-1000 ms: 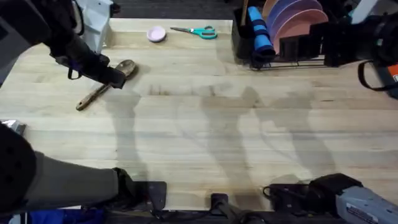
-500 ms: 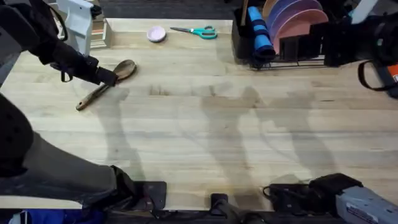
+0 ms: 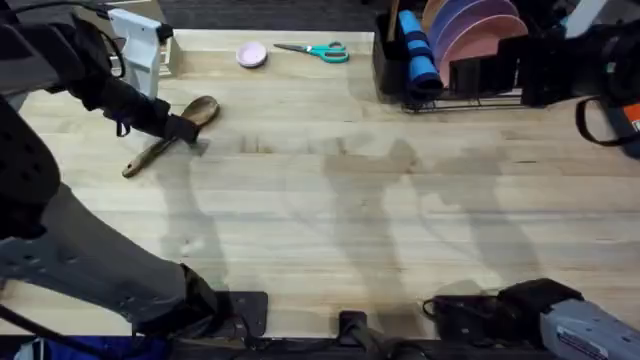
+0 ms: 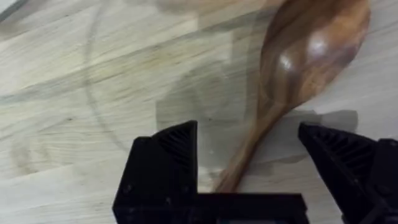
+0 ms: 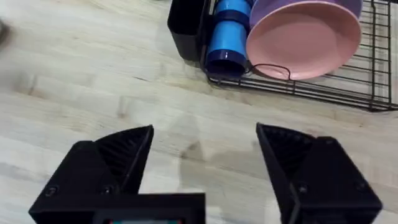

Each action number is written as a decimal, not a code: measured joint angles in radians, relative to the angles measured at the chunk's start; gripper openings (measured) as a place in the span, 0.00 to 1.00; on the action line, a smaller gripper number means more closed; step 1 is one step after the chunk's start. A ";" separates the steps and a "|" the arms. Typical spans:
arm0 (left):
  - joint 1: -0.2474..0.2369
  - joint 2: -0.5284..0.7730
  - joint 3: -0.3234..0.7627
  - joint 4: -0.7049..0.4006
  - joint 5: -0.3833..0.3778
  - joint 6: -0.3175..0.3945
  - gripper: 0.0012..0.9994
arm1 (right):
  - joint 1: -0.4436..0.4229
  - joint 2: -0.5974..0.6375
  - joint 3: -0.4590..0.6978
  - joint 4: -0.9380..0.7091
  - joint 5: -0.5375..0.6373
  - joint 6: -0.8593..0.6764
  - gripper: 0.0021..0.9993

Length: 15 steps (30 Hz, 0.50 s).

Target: Pick up the spoon on the table one by one and put them onto the rack

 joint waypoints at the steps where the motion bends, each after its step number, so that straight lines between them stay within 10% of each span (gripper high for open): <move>1: 0.000 0.002 0.003 -0.002 0.002 0.000 0.99 | 0.000 0.000 0.000 0.000 0.000 0.000 1.00; 15: 0.004 0.030 0.037 -0.065 0.008 -0.014 0.99 | 0.000 0.000 0.000 0.001 0.000 0.000 1.00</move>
